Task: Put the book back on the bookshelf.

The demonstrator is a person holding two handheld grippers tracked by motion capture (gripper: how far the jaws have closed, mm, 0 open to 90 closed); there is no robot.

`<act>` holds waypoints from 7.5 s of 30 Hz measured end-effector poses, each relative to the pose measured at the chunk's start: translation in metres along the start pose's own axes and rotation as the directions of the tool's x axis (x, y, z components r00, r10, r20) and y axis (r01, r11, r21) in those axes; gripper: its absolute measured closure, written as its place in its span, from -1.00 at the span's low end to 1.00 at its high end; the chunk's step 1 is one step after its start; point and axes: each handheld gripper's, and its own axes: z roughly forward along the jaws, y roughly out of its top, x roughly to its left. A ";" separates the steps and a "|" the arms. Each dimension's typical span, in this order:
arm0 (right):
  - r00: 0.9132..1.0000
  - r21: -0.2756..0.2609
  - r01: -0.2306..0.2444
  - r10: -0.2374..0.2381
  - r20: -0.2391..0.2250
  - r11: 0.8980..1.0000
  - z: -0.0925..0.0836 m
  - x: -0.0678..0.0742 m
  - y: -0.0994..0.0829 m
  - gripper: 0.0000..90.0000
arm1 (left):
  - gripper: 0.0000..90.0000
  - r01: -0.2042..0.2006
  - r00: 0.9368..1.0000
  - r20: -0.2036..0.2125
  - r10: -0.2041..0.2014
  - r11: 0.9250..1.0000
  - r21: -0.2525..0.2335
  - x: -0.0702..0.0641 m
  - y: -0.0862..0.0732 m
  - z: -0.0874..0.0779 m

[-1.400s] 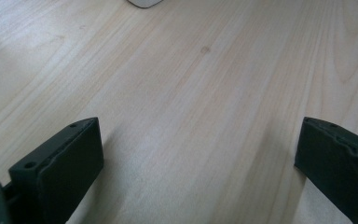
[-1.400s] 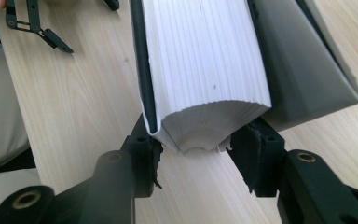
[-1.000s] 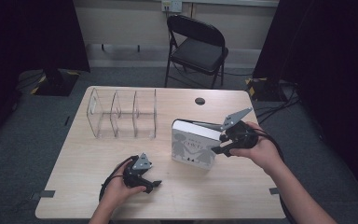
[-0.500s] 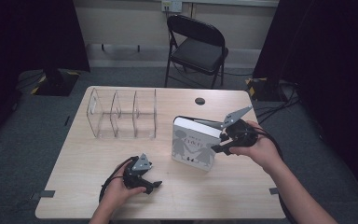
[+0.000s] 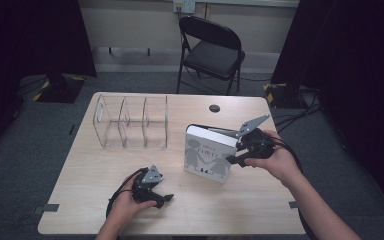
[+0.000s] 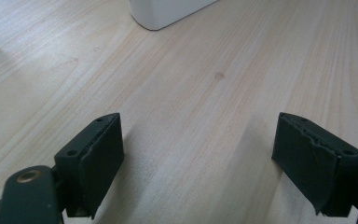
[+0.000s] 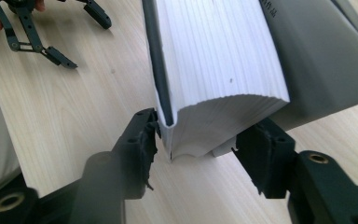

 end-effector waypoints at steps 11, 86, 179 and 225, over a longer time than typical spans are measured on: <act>0.996 0.017 -0.068 0.067 0.063 0.998 0.001 -0.004 -0.002 -0.39 | -0.65 -0.001 1.000 0.001 0.001 1.000 0.001 -0.001 -0.001 -0.001; 0.977 0.119 0.196 -0.182 -0.113 0.973 -0.019 0.050 0.018 0.00 | -0.71 -0.003 1.000 0.008 0.003 1.000 0.008 -0.001 -0.002 -0.002; 0.952 -0.222 -0.226 0.263 0.155 0.948 0.080 0.031 -0.180 -0.70 | -0.59 -0.225 0.958 0.241 0.155 0.928 0.298 -0.004 0.165 -0.065; 0.953 -0.224 -0.230 0.265 0.144 0.947 0.080 0.030 -0.180 -0.68 | 0.04 -0.376 0.892 0.349 0.287 0.899 0.222 -0.018 0.208 -0.050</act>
